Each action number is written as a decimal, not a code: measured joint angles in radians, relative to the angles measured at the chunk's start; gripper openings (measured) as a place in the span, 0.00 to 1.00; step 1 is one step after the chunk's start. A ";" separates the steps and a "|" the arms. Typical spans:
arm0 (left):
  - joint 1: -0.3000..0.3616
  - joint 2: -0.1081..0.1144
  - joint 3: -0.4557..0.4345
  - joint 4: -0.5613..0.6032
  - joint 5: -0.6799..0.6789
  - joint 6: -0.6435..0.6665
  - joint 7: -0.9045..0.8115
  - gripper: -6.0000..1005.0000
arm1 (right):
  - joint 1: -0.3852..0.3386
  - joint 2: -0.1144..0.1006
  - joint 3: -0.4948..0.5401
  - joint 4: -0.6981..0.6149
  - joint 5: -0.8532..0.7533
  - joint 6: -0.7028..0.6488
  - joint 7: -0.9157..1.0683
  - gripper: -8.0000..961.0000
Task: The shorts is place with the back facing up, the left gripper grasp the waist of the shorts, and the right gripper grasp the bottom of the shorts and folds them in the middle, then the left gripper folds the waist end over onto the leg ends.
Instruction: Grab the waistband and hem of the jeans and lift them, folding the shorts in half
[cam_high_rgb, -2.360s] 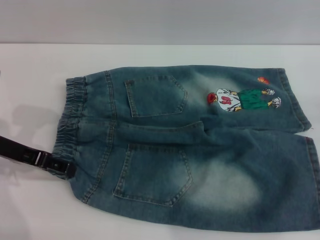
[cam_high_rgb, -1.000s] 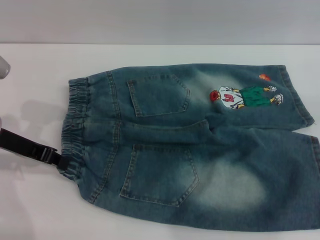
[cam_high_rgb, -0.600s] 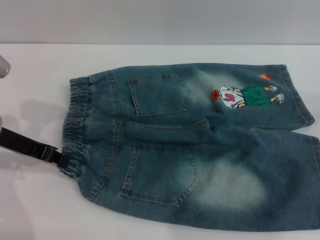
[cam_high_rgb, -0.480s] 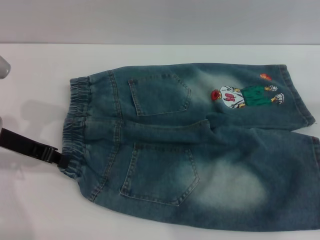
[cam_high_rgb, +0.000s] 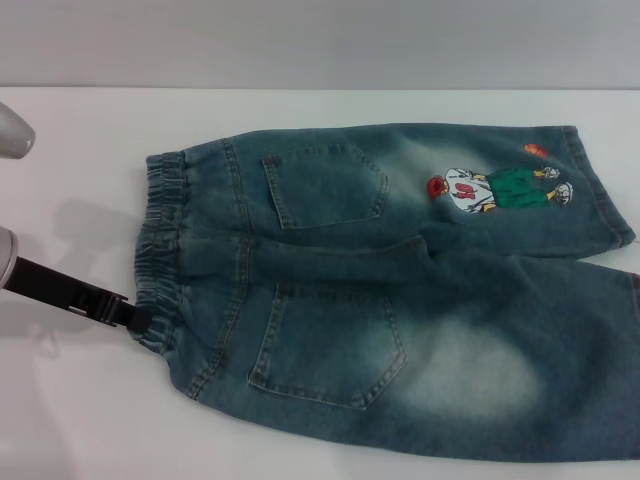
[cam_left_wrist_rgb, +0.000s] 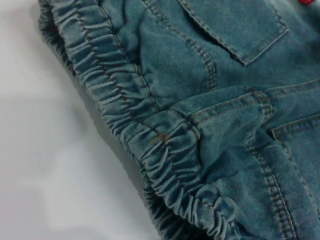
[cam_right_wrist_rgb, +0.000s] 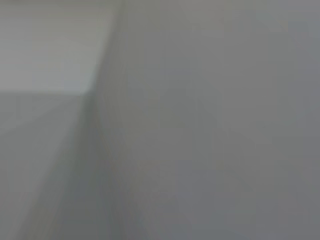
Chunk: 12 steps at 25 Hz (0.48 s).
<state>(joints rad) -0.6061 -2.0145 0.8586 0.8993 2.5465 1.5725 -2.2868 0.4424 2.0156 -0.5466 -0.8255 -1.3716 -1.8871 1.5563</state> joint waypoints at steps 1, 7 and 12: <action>0.000 -0.001 0.000 0.000 0.001 -0.001 0.001 0.07 | 0.011 -0.010 0.001 -0.051 -0.030 -0.054 0.048 0.65; 0.000 -0.001 0.004 0.025 0.002 0.002 0.002 0.07 | 0.112 -0.077 0.000 -0.314 -0.336 -0.287 0.322 0.65; -0.002 0.000 0.005 0.036 0.002 0.004 0.003 0.07 | 0.148 -0.082 -0.046 -0.493 -0.739 -0.294 0.354 0.65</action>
<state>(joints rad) -0.6081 -2.0141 0.8634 0.9349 2.5483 1.5768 -2.2841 0.5900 1.9340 -0.5926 -1.3182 -2.1102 -2.1808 1.9101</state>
